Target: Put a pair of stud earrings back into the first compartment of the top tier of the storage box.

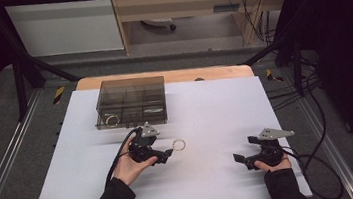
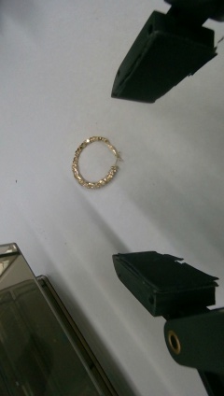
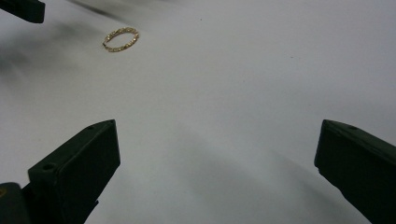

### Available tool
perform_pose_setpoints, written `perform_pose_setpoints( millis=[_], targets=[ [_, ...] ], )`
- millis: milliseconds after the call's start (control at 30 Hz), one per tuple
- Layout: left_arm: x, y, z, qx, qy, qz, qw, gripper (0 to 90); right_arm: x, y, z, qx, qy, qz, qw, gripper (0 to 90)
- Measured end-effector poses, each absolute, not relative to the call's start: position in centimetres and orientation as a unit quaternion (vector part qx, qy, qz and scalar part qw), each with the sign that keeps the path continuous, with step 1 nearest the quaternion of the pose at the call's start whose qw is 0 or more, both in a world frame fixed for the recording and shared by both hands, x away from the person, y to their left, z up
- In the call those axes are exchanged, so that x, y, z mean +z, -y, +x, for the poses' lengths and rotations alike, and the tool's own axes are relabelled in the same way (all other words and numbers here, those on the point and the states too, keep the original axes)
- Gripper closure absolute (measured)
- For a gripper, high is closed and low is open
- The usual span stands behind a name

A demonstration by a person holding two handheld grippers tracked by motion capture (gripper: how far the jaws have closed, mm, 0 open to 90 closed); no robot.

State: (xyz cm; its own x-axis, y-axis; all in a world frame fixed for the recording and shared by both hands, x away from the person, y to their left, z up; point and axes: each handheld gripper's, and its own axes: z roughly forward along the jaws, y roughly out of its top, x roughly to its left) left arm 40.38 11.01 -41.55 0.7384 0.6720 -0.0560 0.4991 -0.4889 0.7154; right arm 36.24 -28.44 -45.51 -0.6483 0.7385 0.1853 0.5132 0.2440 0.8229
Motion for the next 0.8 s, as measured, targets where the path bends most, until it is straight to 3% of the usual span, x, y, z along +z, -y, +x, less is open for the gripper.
perform_pose_setpoints(
  millis=[267, 800],
  targets=[
    [-42.2, -9.8, 41.0, 0.114, -0.348, 0.853, 0.371, 24.9, -45.5, 28.4, 36.3, 0.465, -0.780, 0.401, 0.121, 0.6],
    [-43.1, -8.6, 42.3, 0.112, -0.356, 0.851, 0.370, 51.4, -45.5, 28.4, 36.2, 0.466, -0.779, 0.401, 0.120, 0.6]
  ],
)
